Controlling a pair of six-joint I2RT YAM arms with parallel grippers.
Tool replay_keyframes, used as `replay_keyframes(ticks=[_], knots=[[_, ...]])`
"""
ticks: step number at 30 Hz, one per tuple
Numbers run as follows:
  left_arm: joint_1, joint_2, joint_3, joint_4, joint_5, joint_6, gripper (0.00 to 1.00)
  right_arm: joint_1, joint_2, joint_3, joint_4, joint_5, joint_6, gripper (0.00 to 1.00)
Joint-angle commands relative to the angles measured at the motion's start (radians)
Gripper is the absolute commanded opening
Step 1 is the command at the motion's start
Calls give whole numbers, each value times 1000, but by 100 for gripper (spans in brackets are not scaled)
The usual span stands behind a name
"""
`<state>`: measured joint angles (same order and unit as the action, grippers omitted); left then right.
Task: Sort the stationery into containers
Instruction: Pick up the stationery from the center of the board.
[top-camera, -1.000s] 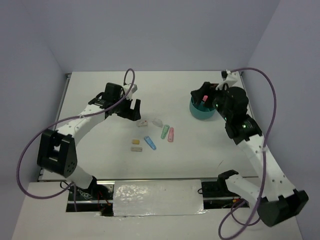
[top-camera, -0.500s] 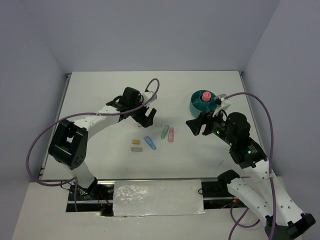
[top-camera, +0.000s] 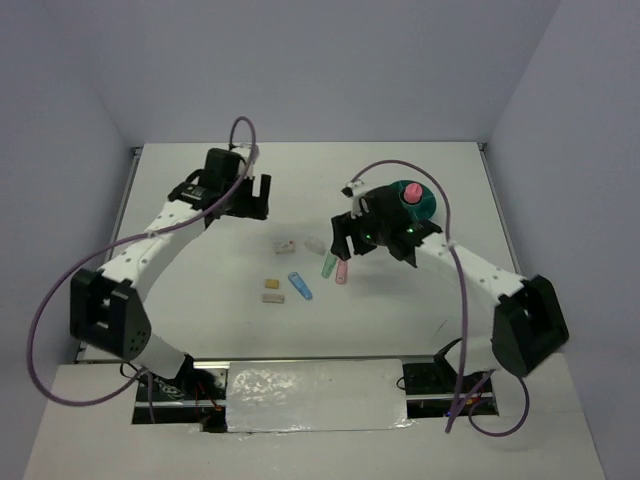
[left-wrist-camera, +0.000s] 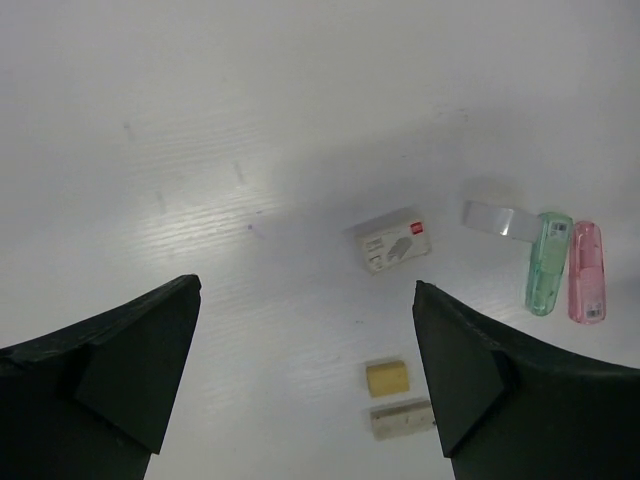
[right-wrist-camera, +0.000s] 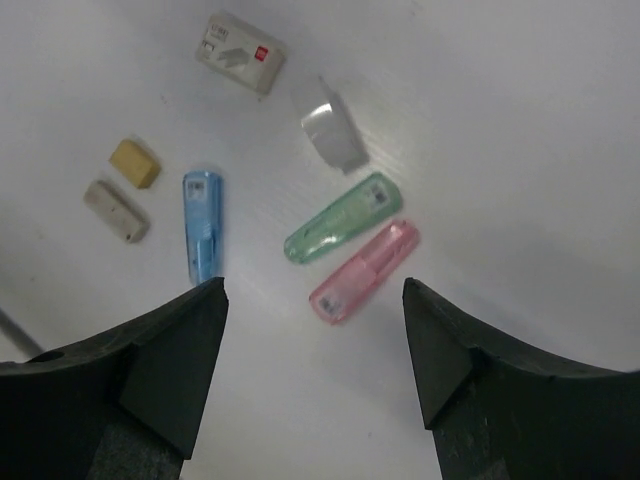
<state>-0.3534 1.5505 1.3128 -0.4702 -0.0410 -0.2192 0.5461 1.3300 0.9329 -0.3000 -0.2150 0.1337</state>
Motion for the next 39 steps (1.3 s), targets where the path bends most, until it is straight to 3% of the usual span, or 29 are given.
replay_keyframes(ticks=[1,3,7,14,21,24,27,28,31,35,39], knots=[[4,-174,-76,-122,-19,-25,99,69,145,133,35,124,-159,78],[7,-292,-133,-107,3,10,99,132,244,228,42,201,-241,78],[24,-487,-300,-29,47,21,99,146,388,352,10,233,-311,77],[30,-555,-357,-1,47,23,99,152,581,513,-59,246,-367,71],[30,-598,-371,8,46,24,99,160,660,520,-87,241,-370,61],[31,-603,-371,8,46,26,99,166,664,509,-85,238,-370,50],[31,-606,-373,7,46,27,99,167,655,506,-82,246,-367,32],[30,-609,-373,7,46,26,99,169,646,509,-82,249,-367,21],[31,-613,-374,5,46,27,99,166,603,508,-62,252,-359,10],[31,-629,-385,4,46,18,99,114,534,549,-28,291,-292,7],[31,-626,-383,-7,-40,11,99,17,528,717,-195,465,-24,6]])
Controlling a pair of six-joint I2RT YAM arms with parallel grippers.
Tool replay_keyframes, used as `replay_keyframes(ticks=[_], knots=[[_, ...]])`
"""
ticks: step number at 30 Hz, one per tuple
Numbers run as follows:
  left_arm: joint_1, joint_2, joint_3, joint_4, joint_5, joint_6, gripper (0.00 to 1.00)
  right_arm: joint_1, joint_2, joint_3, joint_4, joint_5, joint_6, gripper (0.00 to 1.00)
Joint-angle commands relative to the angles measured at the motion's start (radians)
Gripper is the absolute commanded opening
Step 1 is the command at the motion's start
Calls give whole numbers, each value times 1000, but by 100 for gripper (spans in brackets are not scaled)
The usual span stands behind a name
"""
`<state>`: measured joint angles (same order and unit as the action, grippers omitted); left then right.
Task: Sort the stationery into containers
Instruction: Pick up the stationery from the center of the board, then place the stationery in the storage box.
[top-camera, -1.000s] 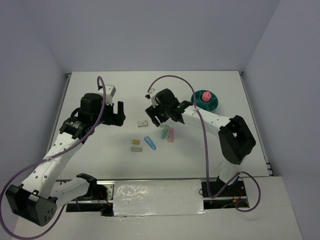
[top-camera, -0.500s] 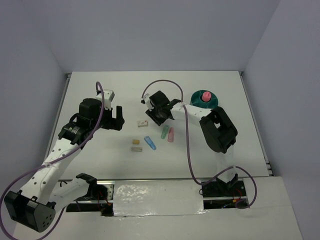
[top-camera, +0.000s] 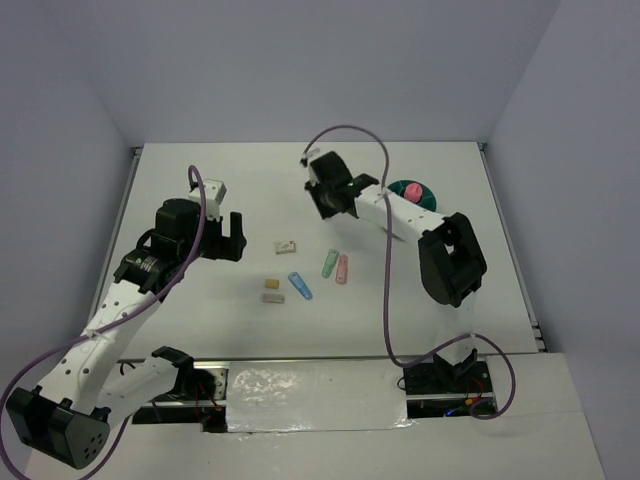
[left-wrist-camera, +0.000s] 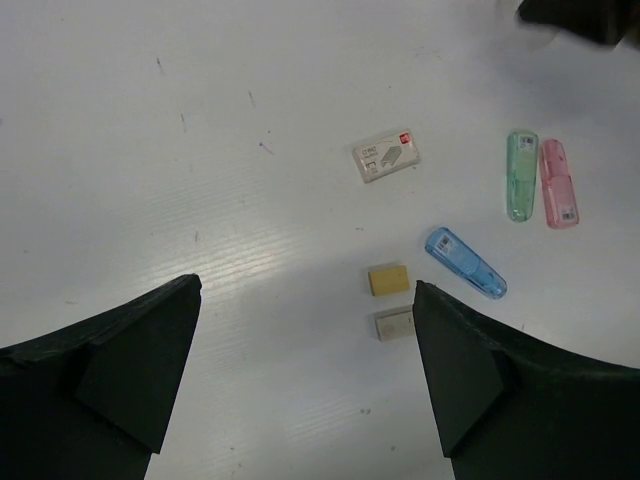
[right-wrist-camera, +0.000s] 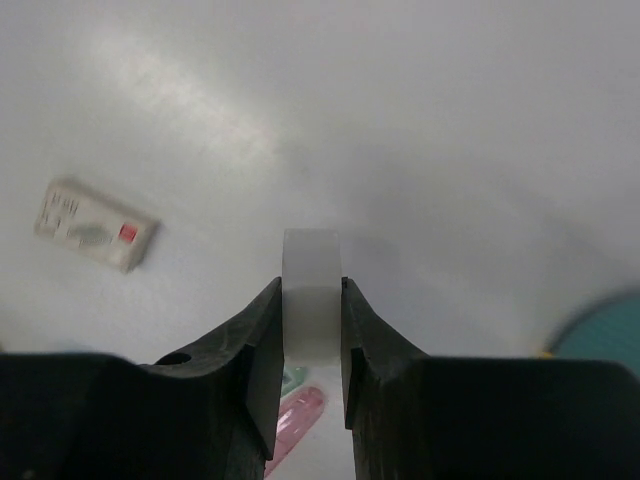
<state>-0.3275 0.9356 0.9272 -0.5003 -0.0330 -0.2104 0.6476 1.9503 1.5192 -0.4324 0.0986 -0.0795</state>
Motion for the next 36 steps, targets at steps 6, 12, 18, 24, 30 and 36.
replay_keyframes(ticks=[6,12,18,24,30,36], knots=[[5,-17,1,22,-64,-4,99,-198,-131,223,-186,375,418,0],[5,-12,-4,22,-45,-1,99,-244,-117,253,-253,461,480,2],[5,-4,-4,19,-34,2,99,-247,-120,207,-249,527,573,4],[5,-3,-5,20,-27,3,99,-256,-87,194,-258,572,645,5],[5,-1,-4,23,-15,6,99,-267,-57,173,-267,576,692,8],[5,-1,-5,23,-10,6,99,-269,-82,116,-238,619,705,19]])
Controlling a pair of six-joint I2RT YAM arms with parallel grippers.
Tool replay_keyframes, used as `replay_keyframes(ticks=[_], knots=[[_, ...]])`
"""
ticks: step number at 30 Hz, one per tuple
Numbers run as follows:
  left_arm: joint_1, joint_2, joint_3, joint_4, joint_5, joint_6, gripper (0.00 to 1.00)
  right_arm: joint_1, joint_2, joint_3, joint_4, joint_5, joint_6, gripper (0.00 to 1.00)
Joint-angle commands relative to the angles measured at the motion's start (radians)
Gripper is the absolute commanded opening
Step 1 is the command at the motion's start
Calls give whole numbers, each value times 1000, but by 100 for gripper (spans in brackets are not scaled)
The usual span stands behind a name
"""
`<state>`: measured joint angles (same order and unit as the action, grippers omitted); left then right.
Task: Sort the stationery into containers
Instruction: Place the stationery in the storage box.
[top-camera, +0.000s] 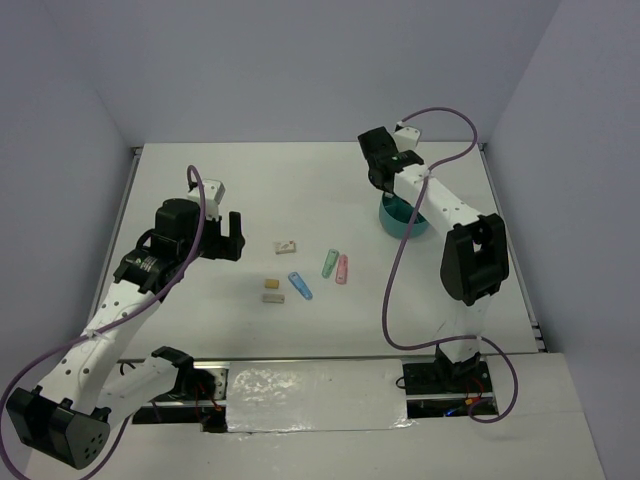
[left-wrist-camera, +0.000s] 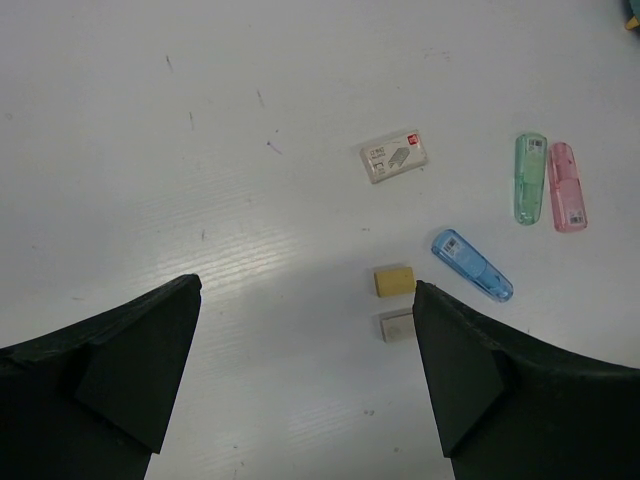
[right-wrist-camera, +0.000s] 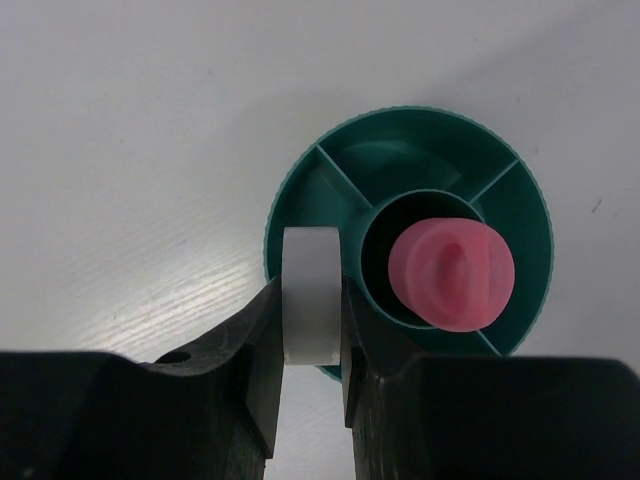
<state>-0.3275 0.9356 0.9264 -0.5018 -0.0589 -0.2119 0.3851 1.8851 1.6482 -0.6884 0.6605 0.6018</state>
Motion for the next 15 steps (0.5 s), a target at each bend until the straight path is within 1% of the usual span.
replay_keyframes(ticks=[1,6,11,15], knots=[[5,0,-4,25,18,9,99,-6,-15,-11,18,60,21,28],[5,0,-6,25,18,9,99,-8,3,-10,21,50,7,29],[5,3,-6,25,22,11,99,-8,17,-2,15,36,4,42],[5,3,-6,26,24,12,99,-8,19,5,10,28,-2,47]])
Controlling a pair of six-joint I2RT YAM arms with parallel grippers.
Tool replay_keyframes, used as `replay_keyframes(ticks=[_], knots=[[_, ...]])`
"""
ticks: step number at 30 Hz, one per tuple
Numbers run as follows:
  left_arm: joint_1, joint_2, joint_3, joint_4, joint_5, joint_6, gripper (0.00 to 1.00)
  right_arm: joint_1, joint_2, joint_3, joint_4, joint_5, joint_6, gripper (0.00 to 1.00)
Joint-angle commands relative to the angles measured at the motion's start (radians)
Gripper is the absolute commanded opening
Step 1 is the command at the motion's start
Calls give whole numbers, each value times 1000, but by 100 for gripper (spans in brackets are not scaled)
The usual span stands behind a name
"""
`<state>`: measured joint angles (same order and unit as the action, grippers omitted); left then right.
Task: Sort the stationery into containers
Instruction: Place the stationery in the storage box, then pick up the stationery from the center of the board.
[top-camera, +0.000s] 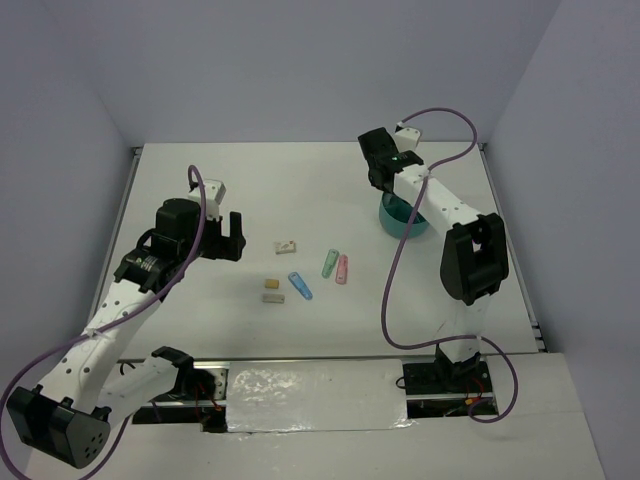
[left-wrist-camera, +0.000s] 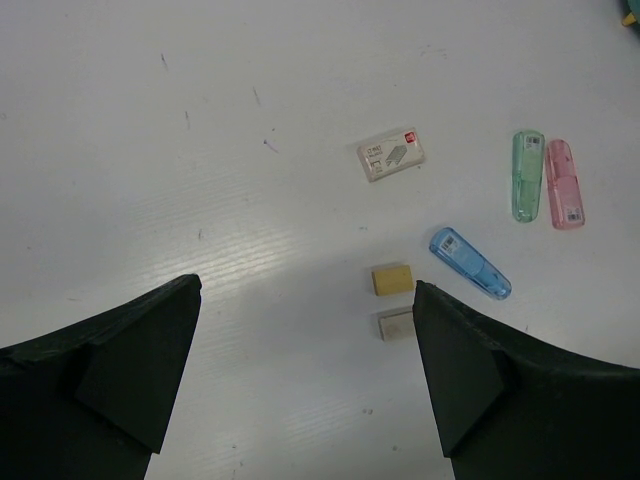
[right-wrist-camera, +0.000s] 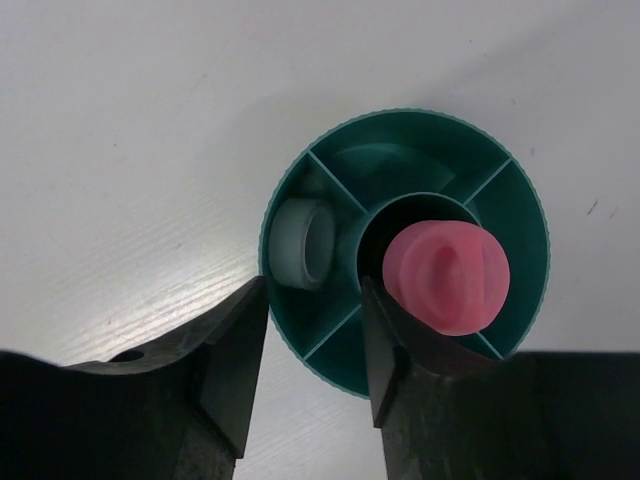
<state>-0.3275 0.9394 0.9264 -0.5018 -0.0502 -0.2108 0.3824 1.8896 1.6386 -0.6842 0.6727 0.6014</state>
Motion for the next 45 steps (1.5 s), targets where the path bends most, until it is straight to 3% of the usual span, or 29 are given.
replay_keyframes(ticks=[1,6,12,15,18,19,20,24,26,33,40,45], knots=[[5,-2,-6,26,13,11,99,-7,16,21,3,13,-2,51],[5,-1,-9,28,15,10,99,-2,-7,40,-9,-4,-5,53],[5,29,-6,28,42,4,99,93,-147,20,38,-101,-132,56],[-4,39,11,22,23,-53,99,153,-300,-67,60,-130,-175,57],[-94,41,31,17,-84,-171,99,162,-476,-267,125,-252,-196,64],[-138,54,37,17,-179,-202,99,162,-510,-349,120,-289,-204,64],[-231,73,49,32,-210,-243,99,164,-541,-380,95,-301,-198,64],[-357,292,72,146,-195,-266,99,164,-763,-570,81,-355,-170,67],[-383,398,81,230,-160,-256,99,162,-829,-606,68,-384,-184,67],[-442,701,241,284,-131,-217,95,162,-1038,-664,-24,-413,-189,72],[-479,913,402,263,-138,-182,94,161,-1064,-689,-26,-475,-203,72],[-482,1015,408,258,-180,-197,85,162,-1075,-697,-12,-493,-209,72]])
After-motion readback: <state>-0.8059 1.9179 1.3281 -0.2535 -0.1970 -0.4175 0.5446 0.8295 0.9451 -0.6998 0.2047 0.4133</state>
